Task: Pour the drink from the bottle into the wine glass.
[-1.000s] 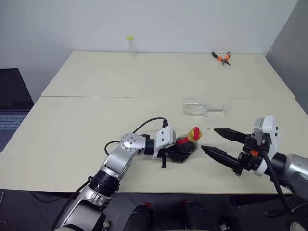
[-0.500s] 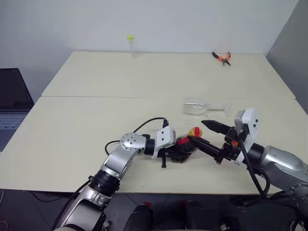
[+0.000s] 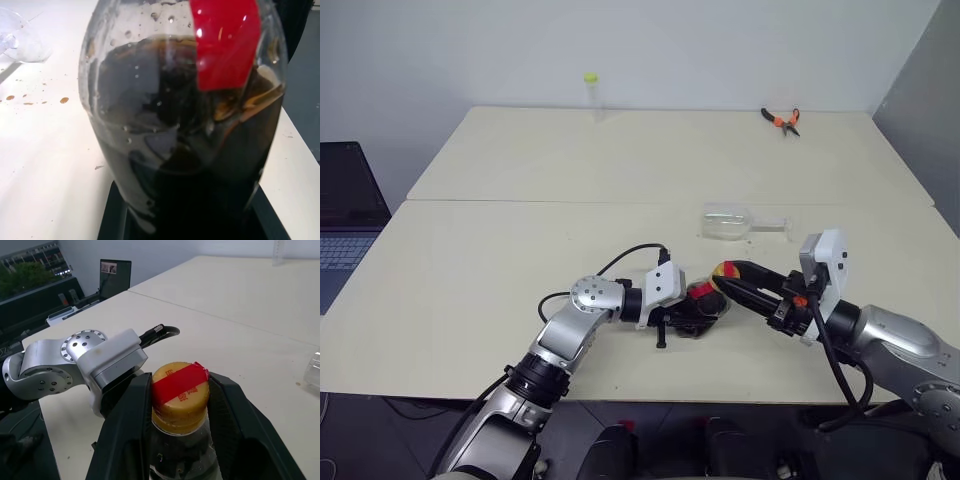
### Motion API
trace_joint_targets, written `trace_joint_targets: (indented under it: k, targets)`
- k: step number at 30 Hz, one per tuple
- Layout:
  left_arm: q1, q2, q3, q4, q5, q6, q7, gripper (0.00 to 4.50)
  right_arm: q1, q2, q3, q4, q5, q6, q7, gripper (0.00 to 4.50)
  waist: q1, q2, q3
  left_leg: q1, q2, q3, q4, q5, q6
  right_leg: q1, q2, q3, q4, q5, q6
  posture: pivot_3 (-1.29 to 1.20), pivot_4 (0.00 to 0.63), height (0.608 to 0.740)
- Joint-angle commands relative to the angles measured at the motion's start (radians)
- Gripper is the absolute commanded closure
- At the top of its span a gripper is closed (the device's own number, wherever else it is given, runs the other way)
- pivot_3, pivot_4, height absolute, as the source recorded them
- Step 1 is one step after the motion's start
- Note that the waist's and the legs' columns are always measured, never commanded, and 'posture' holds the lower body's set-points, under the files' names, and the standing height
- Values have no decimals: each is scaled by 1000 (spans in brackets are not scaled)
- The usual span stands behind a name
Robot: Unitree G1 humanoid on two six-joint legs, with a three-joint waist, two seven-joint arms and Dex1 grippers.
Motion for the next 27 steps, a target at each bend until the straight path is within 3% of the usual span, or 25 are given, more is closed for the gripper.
trace_joint_targets:
  k: [1, 10, 18, 22, 27]
  targets:
    - [-5, 0, 4, -2, 7, -8, 3, 3709, 11, 30, -53, -10, 32, -34, -21, 3262, 0, 0, 0, 0, 0, 0, 0, 0, 0, 0, 0, 0, 0, 0, 0, 0, 150, 740]
    - [-1, -3, 7, -7, 2, -7, 9, 3726, 22, 99, -134, -15, 142, -69, -102, 3262, 0, 0, 0, -1, 0, 0, 0, 0, 0, -1, 0, 0, 0, 0, 0, 0, 150, 740]
    - [-1, -6, 24, -8, -12, -7, 13, 3727, 118, -42, -273, 36, -104, -127, -32, 3274, 0, 0, 0, 0, 0, 1, 0, 0, 0, -1, 0, 0, 0, 0, 0, 0, 150, 740]
    - [-9, -22, 45, -10, -44, 0, 16, 3727, 283, -125, -217, 43, -290, -188, 90, 3278, 1, 0, 0, -1, 0, 1, -1, 0, 0, -1, 1, 0, 0, 0, 0, 0, 150, 740]
    - [-13, -35, 67, -46, -106, 45, -12, 3727, 379, -43, -85, 175, -531, -335, 82, 3279, -2, 0, 0, 0, 0, 2, -1, 0, 0, -1, 1, 1, 1, 0, 0, 0, 150, 740]
